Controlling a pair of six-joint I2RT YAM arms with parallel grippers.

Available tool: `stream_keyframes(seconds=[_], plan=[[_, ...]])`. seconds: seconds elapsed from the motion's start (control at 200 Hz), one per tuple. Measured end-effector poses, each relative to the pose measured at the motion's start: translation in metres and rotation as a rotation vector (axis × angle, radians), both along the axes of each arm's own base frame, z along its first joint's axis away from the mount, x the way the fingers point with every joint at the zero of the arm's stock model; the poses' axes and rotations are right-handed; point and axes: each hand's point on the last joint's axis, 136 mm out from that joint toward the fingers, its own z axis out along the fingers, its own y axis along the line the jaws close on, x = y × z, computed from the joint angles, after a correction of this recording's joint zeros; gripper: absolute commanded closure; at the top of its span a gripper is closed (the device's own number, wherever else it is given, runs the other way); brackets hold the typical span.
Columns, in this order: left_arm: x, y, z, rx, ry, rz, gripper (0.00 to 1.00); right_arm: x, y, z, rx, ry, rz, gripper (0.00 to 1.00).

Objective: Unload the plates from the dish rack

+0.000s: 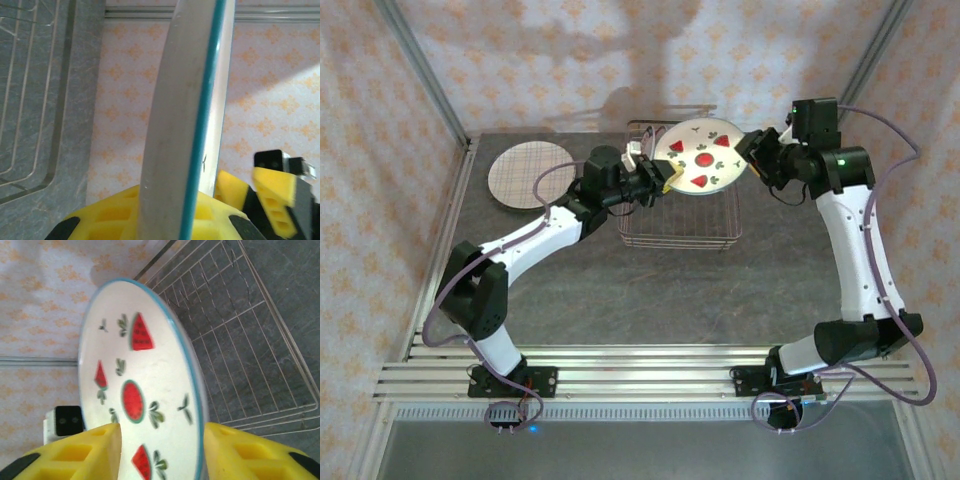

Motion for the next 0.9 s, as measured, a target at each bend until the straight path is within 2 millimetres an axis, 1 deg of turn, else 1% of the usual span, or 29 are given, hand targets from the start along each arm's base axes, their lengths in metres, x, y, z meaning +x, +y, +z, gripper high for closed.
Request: stream_keyframes(seconds=[0.145, 0.27, 0.38, 0.505, 0.616, 0.696, 0.741, 0.826, 0.896], plan=[[0.0, 0.005, -0.015, 0.023, 0.036, 0.01, 1.0, -0.005, -0.004, 0.016, -0.016, -0.062, -0.009, 0.43], [-0.002, 0.019, -0.019, 0.034, 0.056, 0.031, 1.0, -0.014, -0.008, 0.033, -0.034, -0.145, -0.009, 0.41], [-0.003, 0.035, -0.012, 0.032, 0.053, 0.058, 1.0, -0.025, -0.009, 0.043, -0.06, -0.221, 0.012, 0.4], [-0.006, 0.054, 0.002, 0.026, 0.03, 0.088, 1.0, -0.034, -0.003, 0.051, -0.106, -0.308, 0.063, 0.4], [-0.01, 0.069, 0.011, 0.025, 0.013, 0.113, 1.0, -0.04, 0.009, 0.057, -0.167, -0.4, 0.139, 0.37], [-0.012, 0.08, 0.013, 0.032, 0.006, 0.129, 1.0, -0.05, 0.025, 0.058, -0.221, -0.491, 0.221, 0.29], [-0.014, 0.086, 0.012, 0.038, 0.009, 0.14, 1.0, -0.057, 0.034, 0.057, -0.256, -0.541, 0.273, 0.25], [-0.019, 0.099, 0.007, 0.054, 0.02, 0.159, 1.0, -0.071, 0.054, 0.056, -0.322, -0.621, 0.381, 0.22], [-0.023, 0.11, 0.002, 0.07, 0.031, 0.178, 1.0, -0.075, 0.066, 0.06, -0.367, -0.676, 0.446, 0.18]])
